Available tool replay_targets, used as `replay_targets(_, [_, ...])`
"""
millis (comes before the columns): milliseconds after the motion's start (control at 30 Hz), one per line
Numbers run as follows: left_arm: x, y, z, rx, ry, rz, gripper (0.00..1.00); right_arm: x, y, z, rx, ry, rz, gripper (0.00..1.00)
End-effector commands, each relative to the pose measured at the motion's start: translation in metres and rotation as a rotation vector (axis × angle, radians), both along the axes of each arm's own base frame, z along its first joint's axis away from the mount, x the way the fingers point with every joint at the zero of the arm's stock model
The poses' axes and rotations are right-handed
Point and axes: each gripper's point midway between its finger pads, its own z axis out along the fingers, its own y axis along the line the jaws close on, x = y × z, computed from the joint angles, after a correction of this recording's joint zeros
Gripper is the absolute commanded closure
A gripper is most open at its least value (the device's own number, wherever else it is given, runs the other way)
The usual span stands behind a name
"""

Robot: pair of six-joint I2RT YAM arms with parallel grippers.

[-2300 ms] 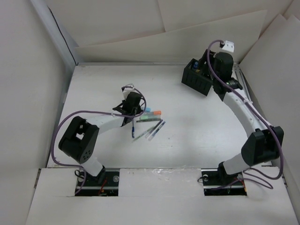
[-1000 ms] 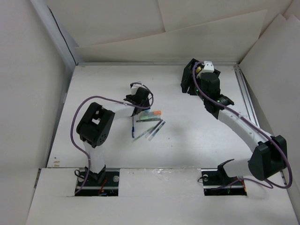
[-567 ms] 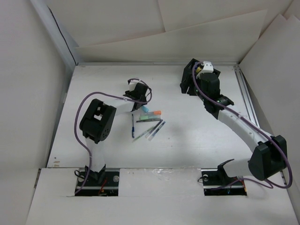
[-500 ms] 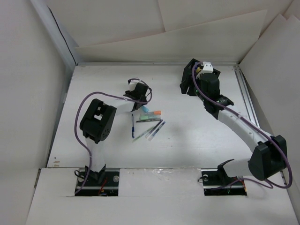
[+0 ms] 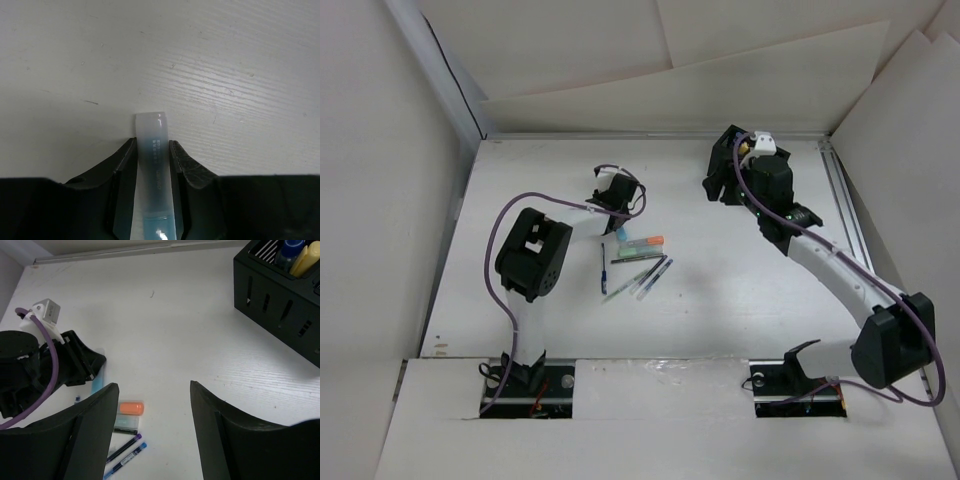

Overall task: Sort the stationery into containers
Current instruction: Pick up the pen from the center of the board.

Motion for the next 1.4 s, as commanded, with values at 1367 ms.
replay_targets(1367, [-0.137,-0.063,0.17,-0.396,-0.487,-0.713,0.97,-0.053,0.14,0.001,0.264,0.112,0.692,0.29])
